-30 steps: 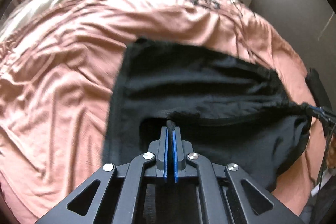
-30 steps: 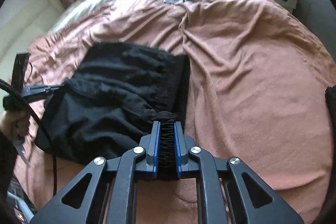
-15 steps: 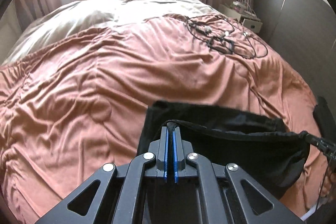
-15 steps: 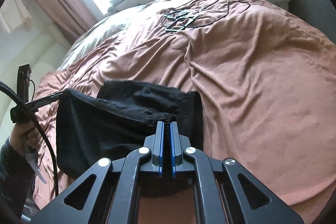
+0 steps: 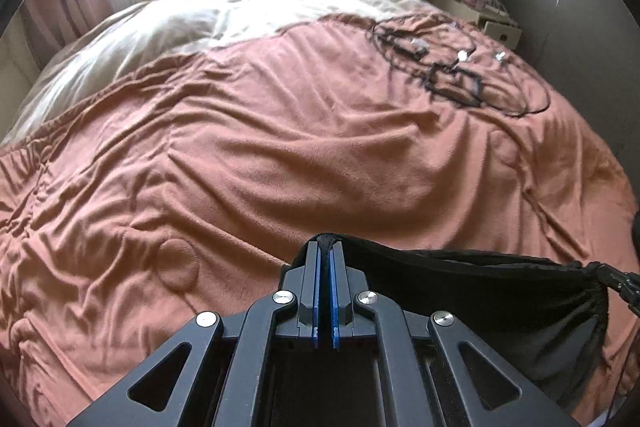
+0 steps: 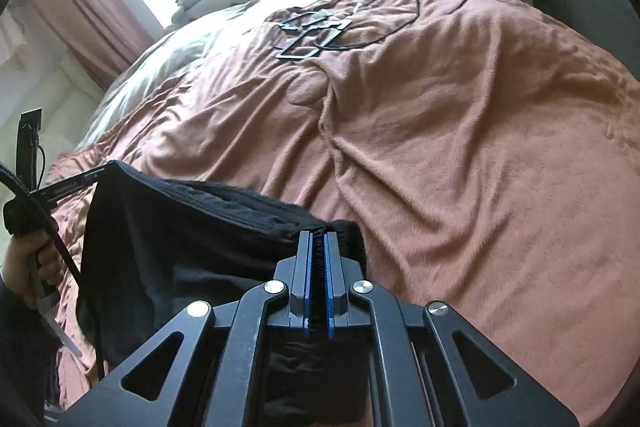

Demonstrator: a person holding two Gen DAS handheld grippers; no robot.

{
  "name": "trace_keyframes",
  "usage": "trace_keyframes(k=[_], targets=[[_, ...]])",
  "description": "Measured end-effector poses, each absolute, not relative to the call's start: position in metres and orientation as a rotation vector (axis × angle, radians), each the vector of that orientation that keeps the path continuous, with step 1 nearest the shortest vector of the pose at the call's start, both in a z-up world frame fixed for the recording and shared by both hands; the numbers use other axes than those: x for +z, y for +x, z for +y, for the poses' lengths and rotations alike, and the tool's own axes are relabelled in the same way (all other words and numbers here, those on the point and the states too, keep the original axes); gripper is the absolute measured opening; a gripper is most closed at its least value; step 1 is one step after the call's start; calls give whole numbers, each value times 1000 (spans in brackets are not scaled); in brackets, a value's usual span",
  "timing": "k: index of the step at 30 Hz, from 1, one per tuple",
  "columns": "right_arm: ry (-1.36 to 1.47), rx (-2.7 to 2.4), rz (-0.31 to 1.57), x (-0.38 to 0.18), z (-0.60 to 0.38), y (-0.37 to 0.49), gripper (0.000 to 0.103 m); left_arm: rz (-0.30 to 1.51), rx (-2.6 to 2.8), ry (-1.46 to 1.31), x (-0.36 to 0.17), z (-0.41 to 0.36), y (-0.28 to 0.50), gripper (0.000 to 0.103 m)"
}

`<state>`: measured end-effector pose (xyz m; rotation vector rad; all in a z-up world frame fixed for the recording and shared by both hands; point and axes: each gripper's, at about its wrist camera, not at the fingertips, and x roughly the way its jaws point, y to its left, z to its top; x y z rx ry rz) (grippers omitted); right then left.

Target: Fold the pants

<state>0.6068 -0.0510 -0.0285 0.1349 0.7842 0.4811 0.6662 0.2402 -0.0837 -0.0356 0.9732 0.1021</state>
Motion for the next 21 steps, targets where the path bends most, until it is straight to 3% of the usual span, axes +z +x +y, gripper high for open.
trace_keyframes(k=[10, 21], targets=[[127, 457, 798, -43, -43, 632, 2, 1090, 137, -14, -141, 242, 701, 4], [125, 441, 766, -41, -39, 632, 2, 1098, 166, -21, -150, 244, 712, 8]])
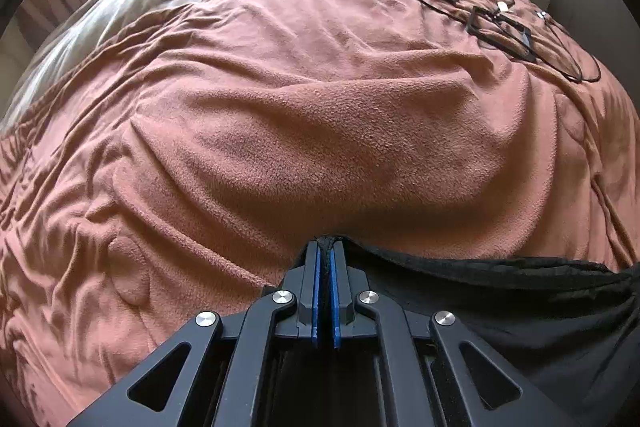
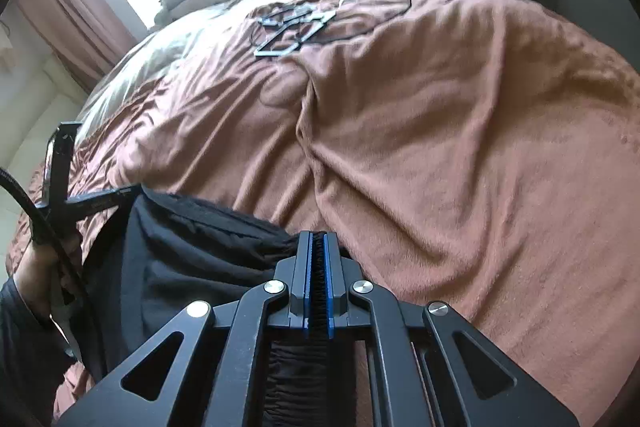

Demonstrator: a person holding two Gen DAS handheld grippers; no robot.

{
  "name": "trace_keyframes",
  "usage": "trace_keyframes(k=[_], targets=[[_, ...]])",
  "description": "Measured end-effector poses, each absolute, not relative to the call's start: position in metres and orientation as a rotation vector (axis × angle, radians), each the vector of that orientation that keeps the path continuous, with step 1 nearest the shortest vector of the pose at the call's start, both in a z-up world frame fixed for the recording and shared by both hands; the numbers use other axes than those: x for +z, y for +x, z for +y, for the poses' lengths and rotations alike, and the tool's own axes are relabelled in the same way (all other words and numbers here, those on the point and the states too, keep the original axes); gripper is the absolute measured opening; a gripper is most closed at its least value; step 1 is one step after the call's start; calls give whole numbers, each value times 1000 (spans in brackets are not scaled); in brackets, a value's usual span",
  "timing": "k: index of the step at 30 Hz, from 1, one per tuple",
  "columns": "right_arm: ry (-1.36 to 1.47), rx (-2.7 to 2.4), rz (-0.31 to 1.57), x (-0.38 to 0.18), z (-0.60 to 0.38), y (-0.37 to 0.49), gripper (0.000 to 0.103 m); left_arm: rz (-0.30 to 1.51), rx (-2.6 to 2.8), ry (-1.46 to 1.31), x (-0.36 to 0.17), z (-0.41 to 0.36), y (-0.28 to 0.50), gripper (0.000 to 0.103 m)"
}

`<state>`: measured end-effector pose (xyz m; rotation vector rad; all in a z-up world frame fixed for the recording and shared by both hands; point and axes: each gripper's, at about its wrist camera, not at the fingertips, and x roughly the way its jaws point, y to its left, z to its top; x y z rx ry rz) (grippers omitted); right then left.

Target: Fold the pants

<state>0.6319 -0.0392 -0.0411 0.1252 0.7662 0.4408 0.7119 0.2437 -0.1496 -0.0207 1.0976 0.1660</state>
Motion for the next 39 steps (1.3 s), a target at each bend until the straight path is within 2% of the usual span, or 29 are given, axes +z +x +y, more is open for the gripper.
trace_keyframes(k=[1, 3, 4, 5, 6, 8, 15, 24, 31, 39], targets=[[134, 447, 757, -39, -41, 630, 3, 1096, 170, -35, -147, 246, 710, 11], [134, 446, 755, -34, -44, 625, 7, 1101, 184, -61, -142, 251, 706, 27], [129, 452, 763, -32, -45, 623, 12, 1100, 190, -70, -138, 254, 702, 45], [133, 463, 769, -31, -48, 621, 27, 1091, 195, -80, -133, 257, 698, 55], [143, 469, 768, -29, -52, 619, 45, 1076, 195, -93, -127, 260, 691, 56], [174, 467, 763, -26, -64, 613, 54, 1062, 183, -130, -117, 266, 679, 56], [268, 498, 792, -23, -88, 592, 54, 1054, 163, -181, -93, 277, 632, 56], [336, 520, 864, -44, -104, 570, 54, 1033, 128, -222, -71, 283, 571, 57], [426, 554, 925, -67, -114, 562, 54, 1033, 107, -251, -75, 283, 529, 62], [515, 601, 981, -86, -123, 564, 54, 1077, 38, -278, -104, 278, 496, 62]])
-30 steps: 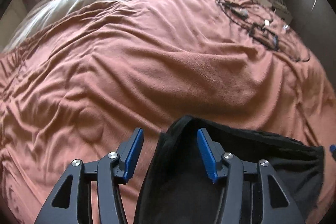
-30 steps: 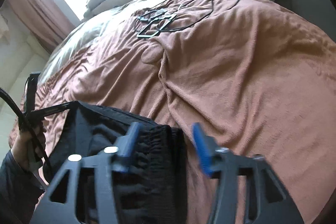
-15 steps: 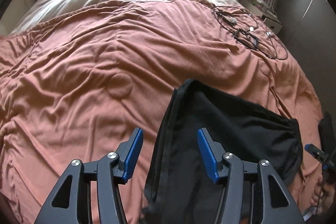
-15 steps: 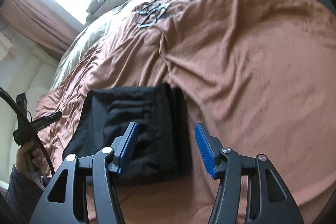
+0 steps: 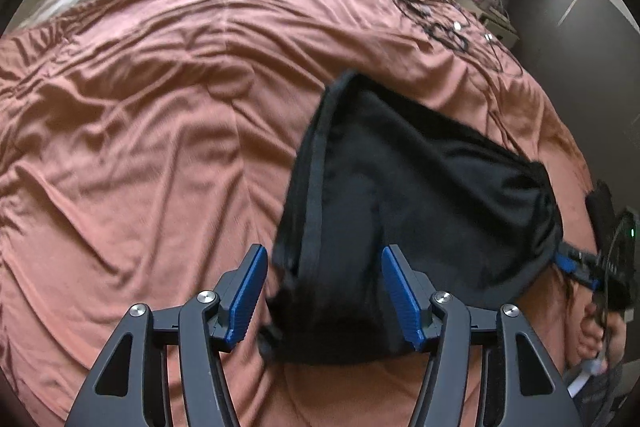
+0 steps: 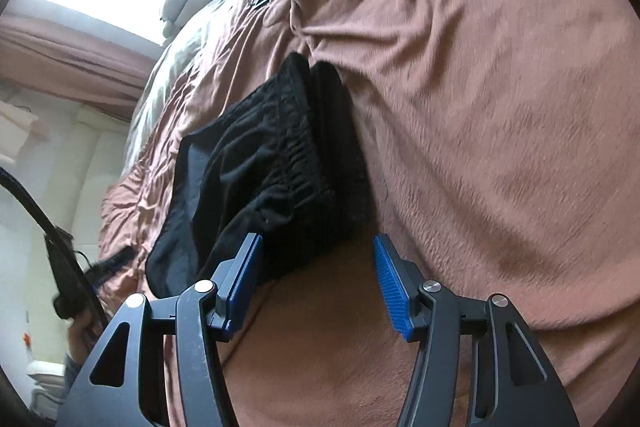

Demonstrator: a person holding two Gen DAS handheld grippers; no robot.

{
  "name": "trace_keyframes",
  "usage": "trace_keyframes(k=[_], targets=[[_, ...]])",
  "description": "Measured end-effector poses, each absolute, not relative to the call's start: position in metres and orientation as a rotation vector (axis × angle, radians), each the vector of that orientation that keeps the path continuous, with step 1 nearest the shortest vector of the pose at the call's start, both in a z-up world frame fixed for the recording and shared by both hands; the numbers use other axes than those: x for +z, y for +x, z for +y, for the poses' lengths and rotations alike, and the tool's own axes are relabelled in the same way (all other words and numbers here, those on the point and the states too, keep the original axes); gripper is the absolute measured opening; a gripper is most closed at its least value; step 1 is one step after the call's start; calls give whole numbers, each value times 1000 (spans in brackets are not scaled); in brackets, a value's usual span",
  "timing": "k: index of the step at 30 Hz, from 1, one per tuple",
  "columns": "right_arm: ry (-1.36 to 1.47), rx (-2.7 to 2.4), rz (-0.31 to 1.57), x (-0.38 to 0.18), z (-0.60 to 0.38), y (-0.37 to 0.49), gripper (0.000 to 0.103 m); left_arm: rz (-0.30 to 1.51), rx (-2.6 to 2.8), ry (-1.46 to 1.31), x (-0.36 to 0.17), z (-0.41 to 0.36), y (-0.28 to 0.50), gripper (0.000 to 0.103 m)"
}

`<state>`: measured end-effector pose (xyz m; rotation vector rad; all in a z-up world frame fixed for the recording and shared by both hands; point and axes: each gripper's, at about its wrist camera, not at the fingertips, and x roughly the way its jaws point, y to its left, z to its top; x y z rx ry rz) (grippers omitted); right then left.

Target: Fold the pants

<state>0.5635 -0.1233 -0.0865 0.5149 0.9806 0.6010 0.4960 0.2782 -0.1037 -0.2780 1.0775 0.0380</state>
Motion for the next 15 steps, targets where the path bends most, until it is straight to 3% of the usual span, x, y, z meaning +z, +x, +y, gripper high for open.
trace_keyframes(k=[15], targets=[[641, 626, 890, -106, -128, 584, 54, 1114, 6, -303, -157, 281, 508, 62]])
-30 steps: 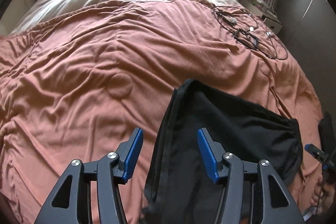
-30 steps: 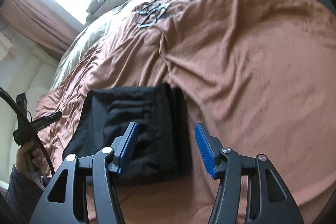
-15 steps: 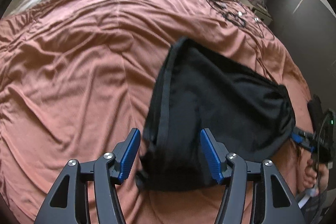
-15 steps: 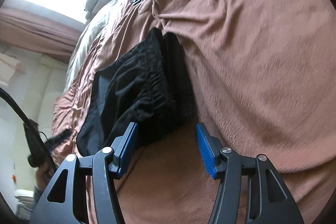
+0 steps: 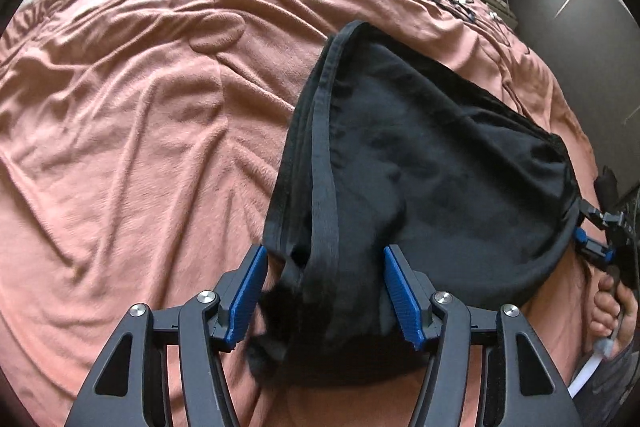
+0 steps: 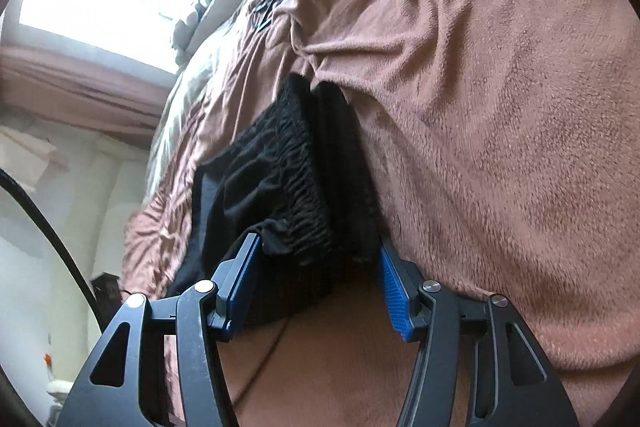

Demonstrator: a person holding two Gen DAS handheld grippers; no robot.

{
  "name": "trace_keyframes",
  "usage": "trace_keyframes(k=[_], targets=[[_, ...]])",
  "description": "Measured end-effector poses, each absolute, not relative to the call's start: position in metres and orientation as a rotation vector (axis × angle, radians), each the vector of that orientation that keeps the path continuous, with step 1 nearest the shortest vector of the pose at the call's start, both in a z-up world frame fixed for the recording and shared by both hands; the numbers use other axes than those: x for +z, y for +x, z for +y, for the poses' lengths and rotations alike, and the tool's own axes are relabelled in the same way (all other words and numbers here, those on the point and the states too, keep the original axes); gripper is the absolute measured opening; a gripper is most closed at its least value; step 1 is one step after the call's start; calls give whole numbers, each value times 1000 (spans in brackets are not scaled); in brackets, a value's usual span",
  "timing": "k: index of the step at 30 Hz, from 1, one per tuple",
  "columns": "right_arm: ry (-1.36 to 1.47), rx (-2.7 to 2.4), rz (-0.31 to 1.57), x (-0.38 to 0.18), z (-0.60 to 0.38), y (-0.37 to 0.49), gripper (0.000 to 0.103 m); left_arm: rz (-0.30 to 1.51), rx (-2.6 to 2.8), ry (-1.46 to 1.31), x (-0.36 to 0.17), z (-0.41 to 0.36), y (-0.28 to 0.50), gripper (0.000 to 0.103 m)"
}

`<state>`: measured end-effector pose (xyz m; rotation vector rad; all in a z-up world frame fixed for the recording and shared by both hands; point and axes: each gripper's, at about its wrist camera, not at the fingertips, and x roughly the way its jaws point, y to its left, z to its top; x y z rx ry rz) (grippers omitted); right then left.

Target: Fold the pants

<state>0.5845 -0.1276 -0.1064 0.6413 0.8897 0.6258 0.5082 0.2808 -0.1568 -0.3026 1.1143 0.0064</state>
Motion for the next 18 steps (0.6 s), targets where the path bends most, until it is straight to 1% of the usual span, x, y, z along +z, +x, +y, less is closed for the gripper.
trace_keyframes(k=[2, 4, 6, 7, 8, 9, 10, 11, 18], targets=[[658, 631, 875, -108, -130, 585, 54, 1117, 4, -307, -162, 281, 514, 62], [674, 632, 862, -111, -125, 582, 49, 1113, 1, -323, -167, 282, 516, 61], [696, 629, 855, -112, -128, 584, 31, 1105, -3, -331, -169, 282, 517, 51], [715, 636, 853, -114, -131, 584, 28, 1104, -6, -335, -169, 283, 517, 44], [731, 643, 849, -114, -133, 584, 22, 1106, -13, -345, -169, 283, 518, 36], [734, 640, 846, -114, -136, 583, 12, 1111, -25, -372, -169, 284, 518, 33], [732, 633, 843, -112, -138, 583, 12, 1119, -40, -409, -168, 286, 517, 29], [734, 640, 836, -111, -139, 583, 12, 1125, -49, -437, -167, 287, 515, 28], [726, 621, 779, -102, -147, 579, 11, 1175, -172, -551, -154, 278, 498, 27]])
